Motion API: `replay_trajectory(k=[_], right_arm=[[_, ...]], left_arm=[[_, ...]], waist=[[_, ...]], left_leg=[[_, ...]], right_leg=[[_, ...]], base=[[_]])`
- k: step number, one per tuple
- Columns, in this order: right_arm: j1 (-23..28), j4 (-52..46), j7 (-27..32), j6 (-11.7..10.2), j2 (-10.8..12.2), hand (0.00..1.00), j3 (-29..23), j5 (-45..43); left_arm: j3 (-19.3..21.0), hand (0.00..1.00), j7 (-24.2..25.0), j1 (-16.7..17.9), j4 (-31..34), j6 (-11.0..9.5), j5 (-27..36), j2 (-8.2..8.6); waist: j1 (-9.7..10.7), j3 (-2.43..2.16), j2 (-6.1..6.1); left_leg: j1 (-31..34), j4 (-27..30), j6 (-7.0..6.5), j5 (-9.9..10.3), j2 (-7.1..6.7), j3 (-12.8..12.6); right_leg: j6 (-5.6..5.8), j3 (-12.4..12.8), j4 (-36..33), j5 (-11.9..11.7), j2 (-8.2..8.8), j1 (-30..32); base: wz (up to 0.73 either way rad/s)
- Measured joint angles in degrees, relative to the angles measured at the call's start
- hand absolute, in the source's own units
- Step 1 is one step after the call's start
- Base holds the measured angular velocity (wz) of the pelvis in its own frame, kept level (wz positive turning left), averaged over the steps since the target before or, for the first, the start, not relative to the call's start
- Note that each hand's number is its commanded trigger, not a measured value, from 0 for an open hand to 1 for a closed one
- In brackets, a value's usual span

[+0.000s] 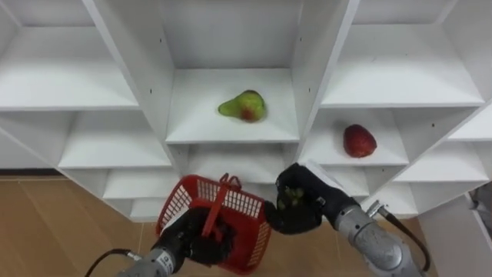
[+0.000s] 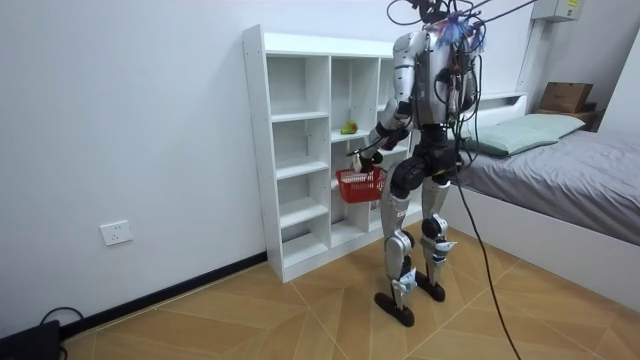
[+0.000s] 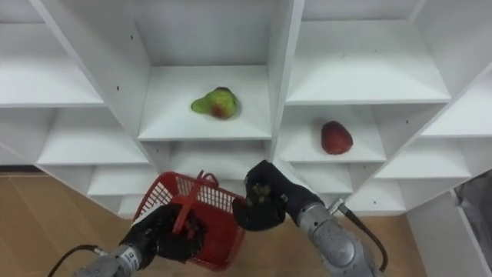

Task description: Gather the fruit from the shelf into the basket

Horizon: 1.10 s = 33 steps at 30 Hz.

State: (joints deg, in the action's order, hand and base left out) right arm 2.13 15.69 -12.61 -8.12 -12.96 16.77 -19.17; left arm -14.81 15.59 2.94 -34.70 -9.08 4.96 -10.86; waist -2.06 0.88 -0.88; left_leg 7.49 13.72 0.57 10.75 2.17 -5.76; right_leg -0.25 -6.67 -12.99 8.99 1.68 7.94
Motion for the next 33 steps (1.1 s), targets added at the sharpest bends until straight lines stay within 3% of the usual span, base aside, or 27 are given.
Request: replay_trajectory(k=[9,11,14,22,26,33], right_arm=[[-4.0,6.4,1.8,-0.7,0.4,1.0,4.3,-1.6],[-4.3,7.2,2.2,-1.0,0.3,1.0,4.5,-1.5],[-5.5,10.5,2.8,-2.5,0.3,1.0,4.6,-1.3],[-8.0,13.6,4.0,-3.1,0.3,1.0,4.4,-1.1],[-9.6,16.6,5.5,-3.3,0.5,1.0,4.4,-1.0],[-10.1,17.1,7.1,-3.8,1.2,1.0,4.3,-1.1]], left_arm=[[-4.9,1.0,1.6,-2.2,3.3,-0.6,2.4,-0.11],[-5.9,1.0,1.5,-2.5,3.2,-0.7,2.5,-0.88],[-6.5,1.0,1.6,-2.5,3.3,-0.8,2.5,-1.19],[-6.7,1.0,3.2,-4.0,3.4,-0.8,4.2,-1.39],[-6.9,1.0,5.6,-5.3,3.5,-2.5,7.1,-0.59],[-8.7,1.0,7.6,-6.0,4.6,-3.1,11.4,0.53]], waist=[[0.2,0.17,0.73],[0.4,0.18,1.04],[0.4,0.15,1.16],[0.4,0.21,1.05],[0.3,0.29,0.91],[0.4,0.3,0.89]], left_leg=[[3.2,0.6,-0.04,-0.1,0.08,0.1],[3.7,0.6,-0.04,-0.1,0.08,0.5],[4.5,0.8,-0.02,-0.1,0.1,0.7],[6.0,1.6,-0.02,-0.1,0.11,0.7],[7.3,2.0,-0.07,-0.1,0.14,0.7],[7.4,2.0,-0.07,-0.1,0.19,0.7]], right_leg=[[-0.11,-0.3,-1.0,-0.1,0.04,3.3],[-0.13,-0.9,-0.8,-0.1,0.08,3.5],[-0.17,-1.2,-0.9,-0.1,0.1,4.2],[-0.22,-1.2,-1.7,-0.1,0.22,5.8],[-0.37,-1.3,-1.8,-0.3,0.24,7.0],[-0.38,-1.2,-1.8,-0.3,0.23,7.1]], base=[[0.0],[0.1],[0.06],[0.0],[0.0],[0.0]])
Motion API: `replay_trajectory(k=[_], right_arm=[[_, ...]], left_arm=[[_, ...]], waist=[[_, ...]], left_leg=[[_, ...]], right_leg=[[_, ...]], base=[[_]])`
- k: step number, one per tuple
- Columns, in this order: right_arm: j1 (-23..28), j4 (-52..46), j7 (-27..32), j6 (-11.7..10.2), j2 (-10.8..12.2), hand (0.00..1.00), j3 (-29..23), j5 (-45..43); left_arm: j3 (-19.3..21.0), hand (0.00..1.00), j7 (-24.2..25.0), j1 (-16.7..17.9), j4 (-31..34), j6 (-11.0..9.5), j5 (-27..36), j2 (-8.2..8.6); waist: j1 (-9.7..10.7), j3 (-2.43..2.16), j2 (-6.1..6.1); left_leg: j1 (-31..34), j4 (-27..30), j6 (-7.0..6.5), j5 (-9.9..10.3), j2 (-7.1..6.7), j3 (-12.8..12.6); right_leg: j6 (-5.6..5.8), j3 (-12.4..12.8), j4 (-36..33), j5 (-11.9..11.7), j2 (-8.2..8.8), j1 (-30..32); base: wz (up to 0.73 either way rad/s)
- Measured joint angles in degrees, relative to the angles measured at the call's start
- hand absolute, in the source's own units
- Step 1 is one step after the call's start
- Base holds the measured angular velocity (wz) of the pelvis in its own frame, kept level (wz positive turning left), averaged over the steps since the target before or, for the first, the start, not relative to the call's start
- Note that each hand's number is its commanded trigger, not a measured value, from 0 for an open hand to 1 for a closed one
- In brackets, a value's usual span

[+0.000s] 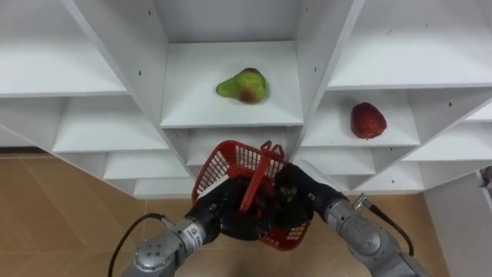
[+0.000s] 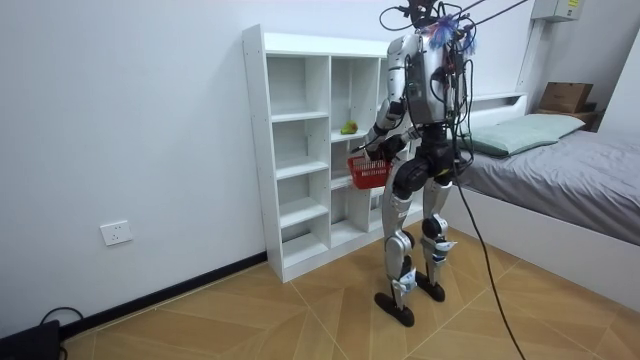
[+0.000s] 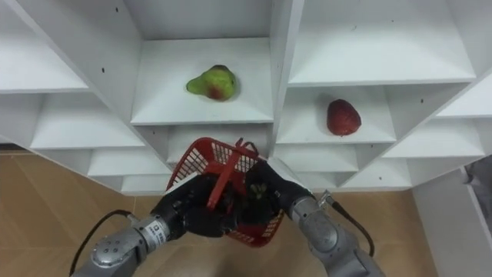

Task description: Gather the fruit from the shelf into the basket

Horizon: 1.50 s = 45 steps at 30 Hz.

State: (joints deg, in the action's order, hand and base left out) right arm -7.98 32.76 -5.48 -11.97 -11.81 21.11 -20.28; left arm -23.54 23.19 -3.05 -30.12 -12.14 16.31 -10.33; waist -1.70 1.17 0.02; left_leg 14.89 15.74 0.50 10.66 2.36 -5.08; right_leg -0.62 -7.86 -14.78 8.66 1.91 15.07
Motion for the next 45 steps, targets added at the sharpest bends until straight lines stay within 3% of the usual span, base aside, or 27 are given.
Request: replay_trajectory(k=[14,15,16,17,21,45], right_arm=[[-0.1,0.9,2.2,-0.7,-0.4,1.0,1.6,0.0],[-0.1,1.0,2.5,-0.7,-0.5,0.74,1.8,0.0],[-0.2,1.0,2.6,-0.7,-0.5,0.29,1.9,0.0],[-0.3,1.1,2.9,-0.7,-0.5,0.0,2.1,0.0],[-1.0,1.4,3.0,-0.7,-0.5,0.0,2.5,0.0],[-2.5,2.6,1.8,-0.7,-0.8,0.0,5.4,1.5]], left_arm=[[-2.7,1.0,1.2,-0.3,0.8,-0.9,2.3,-0.29],[-2.7,1.0,1.2,-0.4,0.8,-1.0,2.3,-0.29],[-2.8,1.0,1.2,-0.4,0.8,-1.0,2.3,-0.28],[-2.8,1.0,1.3,-0.6,0.8,-1.0,2.3,-0.28],[-3.9,1.0,2.2,-1.8,0.9,-1.0,3.8,-0.67],[-5.8,1.0,3.8,-2.7,2.0,-1.0,6.7,-1.79]], waist=[[-0.2,0.05,0.0],[-0.2,0.12,-0.02],[-0.2,0.19,-0.05],[-0.2,0.35,-0.12],[-0.3,0.6,-0.27],[-0.3,0.53,-0.2]], left_leg=[[-0.2,-0.1,0.0,0.0,0.05,-0.2],[-0.2,0.0,-0.01,0.0,0.05,-0.2],[-0.2,0.0,-0.01,0.0,0.05,-0.2],[-0.2,0.0,-0.02,0.0,0.05,-0.2],[0.7,0.6,-0.04,0.0,0.04,-0.4],[0.5,0.7,-0.05,0.0,0.13,-0.9]], right_leg=[[-0.01,0.0,-0.2,0.0,0.02,-0.1],[-0.01,0.0,-0.3,0.0,0.04,-0.1],[-0.01,0.0,-0.4,0.0,0.05,-0.1],[0.0,0.0,-0.6,0.0,0.07,0.0],[0.01,0.0,-0.9,0.0,0.15,0.8],[-0.02,0.6,-1.0,0.0,0.06,0.9]], base=[[0.0],[0.0],[0.0],[0.0],[0.0],[-0.01]])
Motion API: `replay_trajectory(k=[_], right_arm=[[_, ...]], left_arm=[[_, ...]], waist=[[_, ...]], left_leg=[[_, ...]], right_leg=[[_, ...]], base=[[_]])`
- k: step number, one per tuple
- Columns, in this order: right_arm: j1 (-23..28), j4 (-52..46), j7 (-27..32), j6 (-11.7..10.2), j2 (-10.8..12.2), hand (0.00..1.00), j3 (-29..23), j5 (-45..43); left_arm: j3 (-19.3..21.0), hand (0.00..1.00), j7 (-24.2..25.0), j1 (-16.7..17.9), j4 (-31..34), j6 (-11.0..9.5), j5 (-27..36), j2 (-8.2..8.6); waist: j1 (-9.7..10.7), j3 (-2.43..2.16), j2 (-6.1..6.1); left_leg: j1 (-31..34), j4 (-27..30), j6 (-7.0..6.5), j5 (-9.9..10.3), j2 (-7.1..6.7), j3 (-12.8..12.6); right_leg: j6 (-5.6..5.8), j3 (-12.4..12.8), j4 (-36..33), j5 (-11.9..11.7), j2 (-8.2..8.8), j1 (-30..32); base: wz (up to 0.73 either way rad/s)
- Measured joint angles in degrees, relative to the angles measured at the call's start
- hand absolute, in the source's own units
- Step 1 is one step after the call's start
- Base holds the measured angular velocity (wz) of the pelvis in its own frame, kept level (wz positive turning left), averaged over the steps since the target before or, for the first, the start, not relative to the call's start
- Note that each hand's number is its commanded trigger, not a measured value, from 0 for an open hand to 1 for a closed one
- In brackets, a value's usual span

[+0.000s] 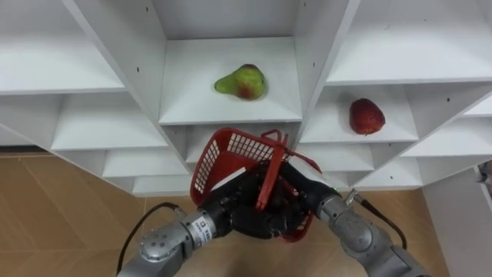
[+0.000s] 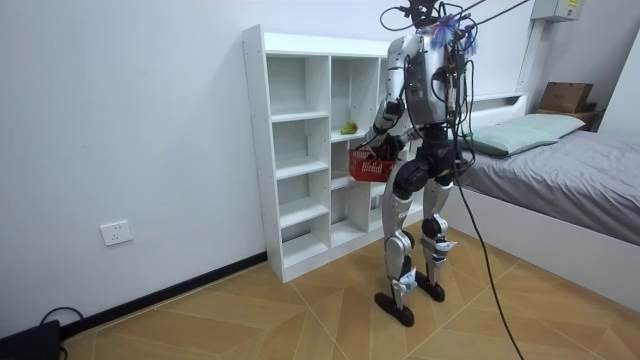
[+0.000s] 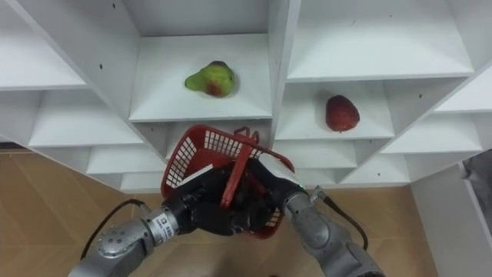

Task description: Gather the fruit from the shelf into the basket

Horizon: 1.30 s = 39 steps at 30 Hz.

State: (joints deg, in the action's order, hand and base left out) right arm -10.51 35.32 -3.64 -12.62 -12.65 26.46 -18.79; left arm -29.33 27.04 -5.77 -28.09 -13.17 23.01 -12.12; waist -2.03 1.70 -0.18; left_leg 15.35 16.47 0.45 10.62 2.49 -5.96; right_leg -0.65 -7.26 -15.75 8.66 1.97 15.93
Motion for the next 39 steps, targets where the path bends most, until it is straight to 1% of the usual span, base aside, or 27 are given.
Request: replay_trajectory(k=[6,10,14,16,18,24,26,28,30,31,33,34,35,39], right_arm=[[0.8,0.2,-0.5,0.0,-0.6,0.0,1.2,0.6],[0.8,0.2,-1.0,0.2,-0.7,0.0,1.2,0.6],[0.8,0.2,-2.5,0.7,-0.6,0.0,1.1,0.5],[1.0,0.2,-3.8,0.7,-0.6,0.0,1.1,0.6],[1.8,0.2,-5.3,0.7,-0.7,0.0,1.1,0.6],[2.7,0.3,-7.1,0.7,-1.1,0.0,1.6,0.6],[2.8,0.3,-8.0,0.9,-1.1,0.0,1.6,0.5],[3.3,0.3,-8.6,1.5,-1.2,0.0,1.6,0.5],[3.9,0.2,-9.9,2.1,-1.4,0.0,1.6,0.5],[4.1,0.2,-10.3,2.2,-1.4,0.0,1.6,0.5],[4.6,-0.1,-11.1,2.3,-1.4,0.0,1.6,0.6],[4.6,-0.1,-11.5,2.3,-1.5,0.0,1.5,0.6],[5.0,-0.7,-11.9,2.3,-1.7,0.0,1.5,0.6],[5.8,-5.0,-12.6,2.3,-3.4,0.0,1.5,0.6]], left_arm=[[-0.3,1.0,0.0,0.2,0.0,0.0,-0.4,-0.05],[0.0,1.0,-0.3,0.3,0.0,0.0,-3.0,-0.38],[0.5,1.0,-1.7,0.6,-0.1,0.0,-6.4,-0.75],[1.0,1.0,-2.0,1.4,0.0,0.0,-7.1,-1.14],[1.0,1.0,-3.0,2.4,-0.1,0.0,-7.6,-2.16],[1.1,1.0,-4.5,4.0,-0.4,0.0,-8.2,-4.52],[1.2,1.0,-5.4,4.1,-1.9,0.0,-9.7,-4.52],[1.5,1.0,-6.5,4.4,-3.6,0.1,-12.8,-4.46],[2.6,1.0,-7.6,4.8,-5.2,0.2,-16.3,-4.31],[2.9,1.0,-8.0,4.8,-5.8,0.3,-16.4,-4.24],[4.1,1.0,-9.0,4.9,-7.5,0.5,-16.4,-3.94],[4.4,1.0,-9.2,4.9,-7.8,0.6,-16.4,-3.88],[4.8,1.0,-9.6,5.2,-8.0,0.8,-16.4,-3.89],[6.9,1.0,-10.7,6.1,-8.0,0.8,-17.7,-4.0]], waist=[[0.0,-0.09,0.15],[0.0,-0.29,0.46],[-0.4,-0.51,0.82],[-0.4,-0.61,0.96],[-0.3,-0.65,1.02],[-0.2,-0.65,1.02],[0.0,-0.66,0.95],[0.0,-0.69,0.76],[-0.1,-0.76,0.18],[-0.1,-0.78,0.01],[-0.1,-0.9,-0.73],[-0.1,-0.96,-0.86],[-0.1,-1.17,-1.19],[-0.3,-1.16,-1.91]], left_leg=[[0.0,0.1,0.0,0.0,0.05,0.0],[-0.4,0.2,0.0,0.0,0.06,0.4],[-1.0,0.2,0.0,0.0,0.05,0.5],[-1.1,0.2,0.01,0.0,0.05,0.5],[-1.5,0.2,0.02,0.0,0.06,0.5],[-2.0,0.1,-0.01,0.0,-0.02,0.5],[-2.3,0.0,0.0,-0.1,-0.02,0.5],[-3.0,-0.4,0.02,-0.1,-0.09,0.5],[-3.5,-0.8,-0.01,-0.2,-0.17,0.4],[-3.5,-0.8,-0.01,-0.2,-0.17,0.4],[-3.4,-0.8,-0.01,-0.2,-0.17,0.4],[-3.4,-0.8,-0.01,-0.2,-0.17,0.5],[-3.4,-0.7,-0.01,-0.2,-0.16,0.6],[-3.6,-0.8,-0.01,-0.2,-0.17,0.6]], right_leg=[[-0.07,-0.1,0.0,0.0,-0.03,0.0],[-0.15,-0.6,0.0,-0.1,-0.03,-0.6],[-0.17,-0.8,0.0,-0.1,-0.01,-1.3],[-0.18,-0.8,0.0,-0.1,-0.03,-1.5],[-0.17,-0.8,0.1,-0.1,-0.03,-1.9],[-0.15,-0.8,0.0,-0.1,0.04,-2.3],[-0.14,-0.7,0.0,-0.1,0.03,-2.6],[-0.05,-0.5,0.1,0.0,0.0,-3.1],[0.02,-0.3,0.2,0.0,-0.02,-3.4],[0.03,-0.3,0.3,0.0,-0.02,-3.4],[0.03,-0.5,0.6,0.0,-0.03,-3.6],[0.03,-0.6,0.8,0.0,-0.03,-3.7],[0.04,-0.7,1.0,0.0,-0.03,-3.8],[0.04,-0.7,1.1,0.0,-0.03,-4.0]], base=[[0.0],[0.05],[0.0],[0.0],[0.0],[0.0],[0.0],[0.0],[0.0],[0.0],[0.02],[0.05],[0.04],[0.0]])
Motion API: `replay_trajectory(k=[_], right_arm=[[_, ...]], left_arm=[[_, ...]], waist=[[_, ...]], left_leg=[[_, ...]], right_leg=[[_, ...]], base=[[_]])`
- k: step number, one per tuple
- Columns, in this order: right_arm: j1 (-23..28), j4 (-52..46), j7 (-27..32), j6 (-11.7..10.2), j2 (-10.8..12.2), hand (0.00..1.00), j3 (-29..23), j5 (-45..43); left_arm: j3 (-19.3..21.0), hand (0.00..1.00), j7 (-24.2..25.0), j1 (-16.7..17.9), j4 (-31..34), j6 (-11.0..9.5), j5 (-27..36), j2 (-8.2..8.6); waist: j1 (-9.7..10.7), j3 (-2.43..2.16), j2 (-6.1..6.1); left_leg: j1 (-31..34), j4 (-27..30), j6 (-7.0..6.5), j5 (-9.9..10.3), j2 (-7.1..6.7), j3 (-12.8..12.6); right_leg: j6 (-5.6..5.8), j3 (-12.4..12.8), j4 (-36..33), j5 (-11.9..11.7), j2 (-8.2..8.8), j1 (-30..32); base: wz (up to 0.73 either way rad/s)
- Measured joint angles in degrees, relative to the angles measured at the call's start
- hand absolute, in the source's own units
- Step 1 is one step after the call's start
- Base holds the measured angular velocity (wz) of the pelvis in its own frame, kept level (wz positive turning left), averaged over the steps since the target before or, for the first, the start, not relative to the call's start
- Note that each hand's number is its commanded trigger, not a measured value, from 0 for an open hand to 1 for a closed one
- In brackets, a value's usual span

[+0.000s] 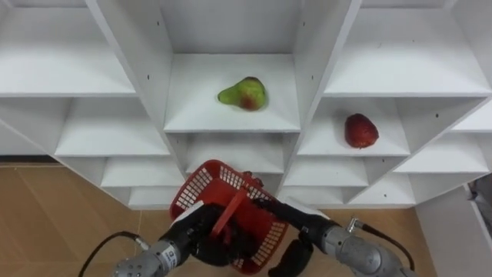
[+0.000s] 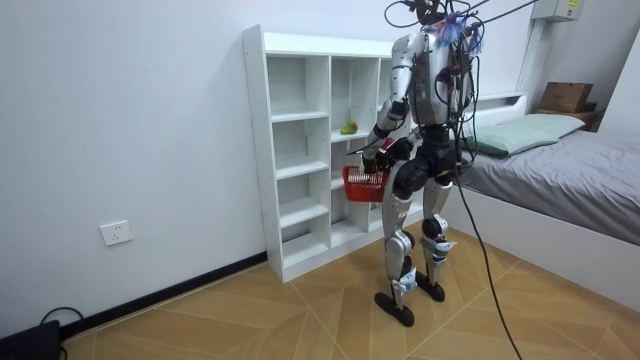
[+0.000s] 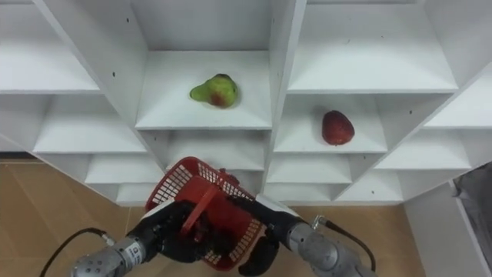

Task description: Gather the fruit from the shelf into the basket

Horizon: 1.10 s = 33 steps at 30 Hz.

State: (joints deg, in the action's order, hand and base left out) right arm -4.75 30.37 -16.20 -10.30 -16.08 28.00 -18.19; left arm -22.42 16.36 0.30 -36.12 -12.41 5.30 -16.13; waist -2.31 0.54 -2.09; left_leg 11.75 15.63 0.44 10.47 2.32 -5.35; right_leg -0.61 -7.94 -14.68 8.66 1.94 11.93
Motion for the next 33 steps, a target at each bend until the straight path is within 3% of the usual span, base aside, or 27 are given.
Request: replay_trajectory(k=[6,11,15,29,33], right_arm=[[2.8,-7.1,-2.2,0.5,-2.8,0.0,-0.2,0.0],[2.8,-8.0,-2.9,0.5,-2.8,0.0,-0.8,0.0],[5.2,-14.4,-3.6,1.1,-2.8,0.0,-4.2,0.0],[8.5,-26.6,-3.4,1.5,-2.3,0.0,-7.8,-0.3],[8.9,-29.4,-1.1,-0.5,-2.3,0.0,-10.7,-0.3]], left_arm=[[2.5,1.0,-0.1,1.2,-1.1,0.1,-2.7,-0.16],[3.7,1.0,0.0,2.9,-2.3,1.0,-3.7,-0.22],[5.6,1.0,-0.8,4.8,-2.3,1.3,-3.7,-0.32],[8.1,1.0,-1.4,7.6,-4.7,1.4,-3.7,-0.01],[9.7,1.0,-2.5,8.5,-5.3,1.3,-3.7,0.26]], waist=[[-0.9,0.06,-0.33],[-1.1,0.0,-0.7],[-1.2,0.0,-0.79],[-1.2,0.04,-1.34],[-1.1,-0.08,-1.85]], left_leg=[[-2.1,-1.0,0.01,0.0,-0.02,0.1],[-3.7,-2.0,0.01,0.0,-0.06,0.1],[-4.0,-2.1,0.02,0.0,-0.06,0.1],[-6.3,-2.5,0.04,0.0,-0.08,0.6],[-6.6,-2.7,0.07,0.0,-0.12,0.8]], right_leg=[[0.03,0.0,1.1,0.0,-0.09,-2.0],[0.12,-0.1,2.1,-0.1,-0.19,-3.7],[0.12,-0.1,2.1,-0.1,-0.2,-4.1],[0.29,-0.1,3.1,-0.2,-0.45,-6.9],[0.29,-0.2,3.2,-0.2,-0.48,-7.3]], base=[[0.0],[0.0],[0.0],[0.02],[0.0]])
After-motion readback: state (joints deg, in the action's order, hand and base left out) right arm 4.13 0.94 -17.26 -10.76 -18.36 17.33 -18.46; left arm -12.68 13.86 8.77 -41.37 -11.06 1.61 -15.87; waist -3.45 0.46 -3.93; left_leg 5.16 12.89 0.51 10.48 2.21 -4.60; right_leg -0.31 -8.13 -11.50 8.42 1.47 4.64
